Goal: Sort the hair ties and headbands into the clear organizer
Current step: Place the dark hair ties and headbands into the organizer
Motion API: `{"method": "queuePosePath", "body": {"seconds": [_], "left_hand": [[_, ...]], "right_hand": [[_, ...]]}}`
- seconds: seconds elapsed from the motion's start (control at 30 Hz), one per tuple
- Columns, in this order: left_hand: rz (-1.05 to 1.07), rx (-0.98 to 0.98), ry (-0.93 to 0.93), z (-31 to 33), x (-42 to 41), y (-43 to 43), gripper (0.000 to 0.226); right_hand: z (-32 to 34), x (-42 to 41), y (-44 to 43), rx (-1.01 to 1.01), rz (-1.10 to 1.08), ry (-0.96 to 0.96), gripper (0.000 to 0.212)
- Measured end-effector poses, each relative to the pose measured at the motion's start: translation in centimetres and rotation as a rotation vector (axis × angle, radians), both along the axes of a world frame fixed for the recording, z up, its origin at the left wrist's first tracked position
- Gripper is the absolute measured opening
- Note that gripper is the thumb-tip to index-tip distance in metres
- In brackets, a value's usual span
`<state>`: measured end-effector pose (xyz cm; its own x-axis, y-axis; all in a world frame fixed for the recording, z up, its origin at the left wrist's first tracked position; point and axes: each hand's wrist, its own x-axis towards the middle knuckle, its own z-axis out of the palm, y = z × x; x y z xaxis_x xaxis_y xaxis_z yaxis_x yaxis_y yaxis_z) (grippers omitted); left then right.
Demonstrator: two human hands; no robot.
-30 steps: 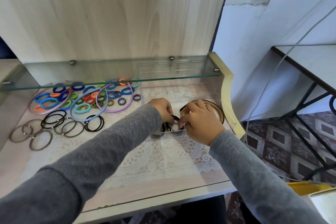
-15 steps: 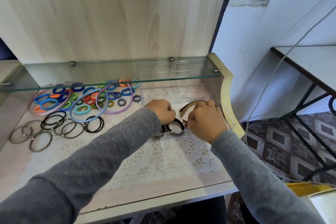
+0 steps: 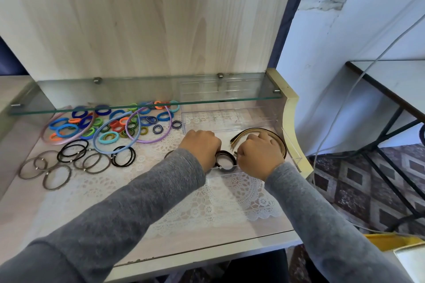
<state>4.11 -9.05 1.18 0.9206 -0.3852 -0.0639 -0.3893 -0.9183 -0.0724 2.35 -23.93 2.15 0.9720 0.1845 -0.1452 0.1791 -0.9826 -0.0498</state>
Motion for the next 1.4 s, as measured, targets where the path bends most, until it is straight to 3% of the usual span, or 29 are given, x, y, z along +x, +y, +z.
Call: {"method": "queuePosePath", "body": {"seconds": [0.17,0.4,0.6,0.73,0.93,1.4], "left_hand": [[0.028,0.034,-0.009,-0.1,-0.1,-0.4,0.026],[0.039,-0.188,0.102,0.0,-0.1,0.0,0.035],[0.04,-0.222,0.152,0.2,0.1,-0.5,0.033],[0.06,-0.197,0.128,0.5,0.2,0.0,0.041],[0.04,-0.061,-0.03,1.0,0.3,1.5,0.026],[0.03,0.001,-0.034,1.3,0.1,0.7,0.018]], "right_hand": [[0.1,0.0,0.2,0.002,0.0,0.0,0.028],[0.1,-0.1,0.1,0.007,-0.004,0.011,0.028],[0.1,-0.1,0.2,0.0,-0.009,0.011,0.028],[0.1,-0.2,-0.2,0.002,-0.018,0.015,0.029],[-0.1,-0.3,-0.7,0.177,-0.042,-0.125,0.03],[-1.6,-0.1,0.2,0.247,0.168,-0.328,0.021]]}}
